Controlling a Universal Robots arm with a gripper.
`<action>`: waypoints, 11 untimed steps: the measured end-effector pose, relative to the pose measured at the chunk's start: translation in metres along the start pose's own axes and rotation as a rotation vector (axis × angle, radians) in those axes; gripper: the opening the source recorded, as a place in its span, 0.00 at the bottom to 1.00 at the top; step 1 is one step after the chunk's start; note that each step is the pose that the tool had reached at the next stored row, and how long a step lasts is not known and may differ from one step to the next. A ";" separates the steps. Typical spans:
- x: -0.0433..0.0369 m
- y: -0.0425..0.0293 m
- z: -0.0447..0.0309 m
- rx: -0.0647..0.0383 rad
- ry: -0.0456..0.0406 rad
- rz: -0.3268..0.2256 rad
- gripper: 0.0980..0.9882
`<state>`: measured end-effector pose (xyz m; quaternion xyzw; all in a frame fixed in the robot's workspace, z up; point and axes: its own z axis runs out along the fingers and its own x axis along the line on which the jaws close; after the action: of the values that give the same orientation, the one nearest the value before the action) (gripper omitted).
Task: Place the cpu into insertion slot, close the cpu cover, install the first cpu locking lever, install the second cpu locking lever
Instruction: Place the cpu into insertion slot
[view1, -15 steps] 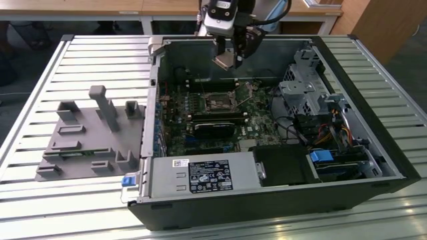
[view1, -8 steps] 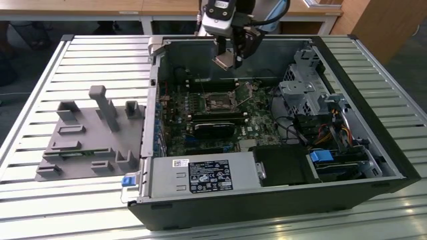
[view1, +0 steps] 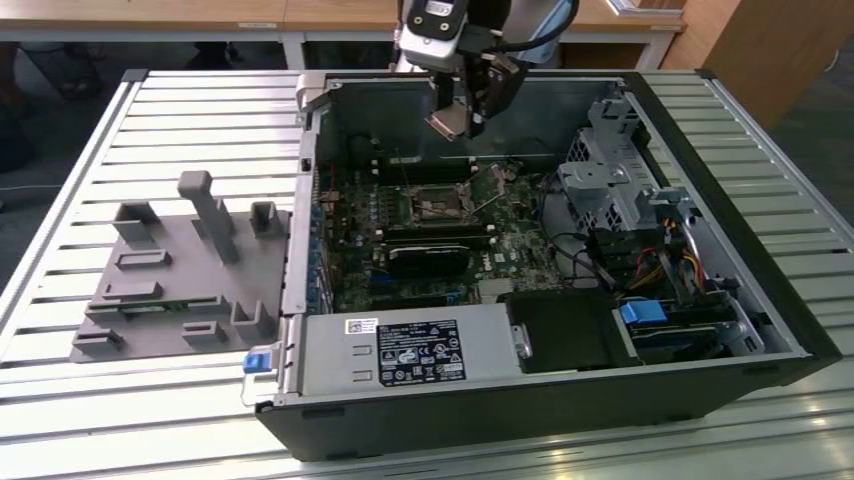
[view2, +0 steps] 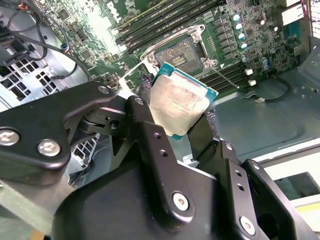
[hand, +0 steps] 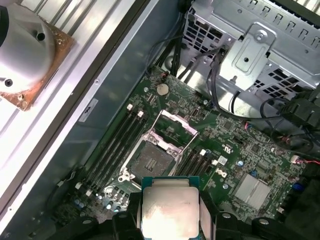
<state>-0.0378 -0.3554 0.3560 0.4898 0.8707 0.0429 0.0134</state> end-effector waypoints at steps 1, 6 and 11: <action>0.0000 0.0000 0.0000 0.000 -0.0005 0.006 0.50; 0.0000 0.0000 0.0002 -0.001 -0.0028 0.033 0.50; 0.0000 0.0000 0.0007 -0.001 -0.0062 0.071 0.50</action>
<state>-0.0378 -0.3554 0.3552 0.5206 0.8526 0.0425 0.0149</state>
